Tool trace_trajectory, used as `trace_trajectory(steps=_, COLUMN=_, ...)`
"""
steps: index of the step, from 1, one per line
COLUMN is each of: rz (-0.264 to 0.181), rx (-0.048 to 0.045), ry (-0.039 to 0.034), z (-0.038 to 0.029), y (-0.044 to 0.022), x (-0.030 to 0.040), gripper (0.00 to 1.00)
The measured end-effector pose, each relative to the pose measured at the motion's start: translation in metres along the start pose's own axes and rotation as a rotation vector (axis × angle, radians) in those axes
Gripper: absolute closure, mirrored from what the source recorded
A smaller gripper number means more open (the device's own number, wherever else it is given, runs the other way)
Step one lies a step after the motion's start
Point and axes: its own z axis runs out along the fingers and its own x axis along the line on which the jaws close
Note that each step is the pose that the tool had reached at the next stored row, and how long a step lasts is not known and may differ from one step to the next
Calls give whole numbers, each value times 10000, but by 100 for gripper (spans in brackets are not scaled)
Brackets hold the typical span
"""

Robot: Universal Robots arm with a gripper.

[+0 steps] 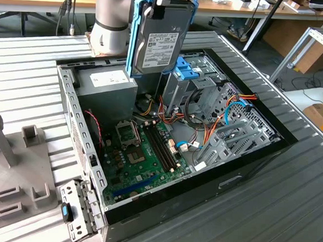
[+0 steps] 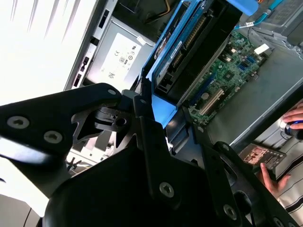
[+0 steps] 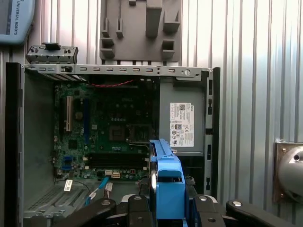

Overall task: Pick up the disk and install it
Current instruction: 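Pick up the disk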

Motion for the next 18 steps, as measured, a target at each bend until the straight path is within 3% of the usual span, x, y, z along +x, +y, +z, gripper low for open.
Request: trace_trajectory(steps=18, rz=0, rx=0, ry=0, z=-4, y=-5, x=226, gripper=64)
